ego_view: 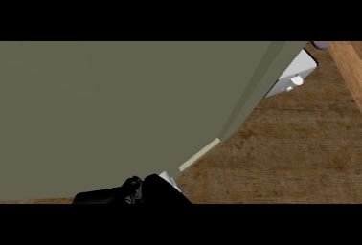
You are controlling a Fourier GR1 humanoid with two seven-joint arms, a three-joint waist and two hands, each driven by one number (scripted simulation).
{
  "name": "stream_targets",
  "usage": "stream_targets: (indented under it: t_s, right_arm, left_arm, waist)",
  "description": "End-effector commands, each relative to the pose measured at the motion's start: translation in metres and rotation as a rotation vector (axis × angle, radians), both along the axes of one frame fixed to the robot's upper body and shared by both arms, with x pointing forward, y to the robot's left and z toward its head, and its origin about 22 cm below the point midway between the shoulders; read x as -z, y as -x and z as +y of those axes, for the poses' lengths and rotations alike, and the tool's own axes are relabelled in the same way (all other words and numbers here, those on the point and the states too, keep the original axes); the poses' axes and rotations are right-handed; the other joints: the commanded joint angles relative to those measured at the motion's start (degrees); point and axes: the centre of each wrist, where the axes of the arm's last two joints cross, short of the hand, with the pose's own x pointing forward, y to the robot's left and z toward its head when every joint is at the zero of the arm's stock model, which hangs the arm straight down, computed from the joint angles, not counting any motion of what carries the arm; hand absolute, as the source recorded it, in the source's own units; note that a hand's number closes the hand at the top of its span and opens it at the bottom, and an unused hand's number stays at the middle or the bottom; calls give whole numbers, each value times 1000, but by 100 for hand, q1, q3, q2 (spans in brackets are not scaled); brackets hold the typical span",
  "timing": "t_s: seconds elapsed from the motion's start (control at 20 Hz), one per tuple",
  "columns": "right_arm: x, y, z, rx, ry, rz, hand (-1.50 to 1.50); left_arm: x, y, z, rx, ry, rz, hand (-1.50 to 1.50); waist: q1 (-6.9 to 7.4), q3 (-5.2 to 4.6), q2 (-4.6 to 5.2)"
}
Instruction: Pick up the wine, place it into the cabinet and close the cabinet
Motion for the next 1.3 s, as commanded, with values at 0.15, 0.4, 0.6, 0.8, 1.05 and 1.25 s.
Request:
stream_targets:
  t_s: [0.15,0.4,0.6,0.8,1.05,1.25]
  right_arm:
    - [-35,-64,53,54,9,-23,150]
    - [-48,-100,66,141,77,-151,150]
    - [-40,-130,65,207,93,-171,150]
    - [-33,-166,53,234,84,-100,150]
    - [-36,-196,42,261,101,-117,150]
    - [-7,-220,12,268,105,-98,150]
  left_arm:
    - [-8,4,-8,8,2,-4,-150]
    - [-3,-13,1,-27,9,3,-150]
    - [-3,2,-1,-23,7,1,-150]
    - [-12,-2,11,-17,-16,-25,-150]
    - [-3,-10,-5,-38,-3,-16,-150]
    - [0,-1,-7,-30,-7,-5,-150]
  waist:
    - [90,8,9]
    - [-87,8,6]
    - [-53,12,-9]
    - [-36,12,-1]
    - [-98,13,6]
    - [-35,15,25]
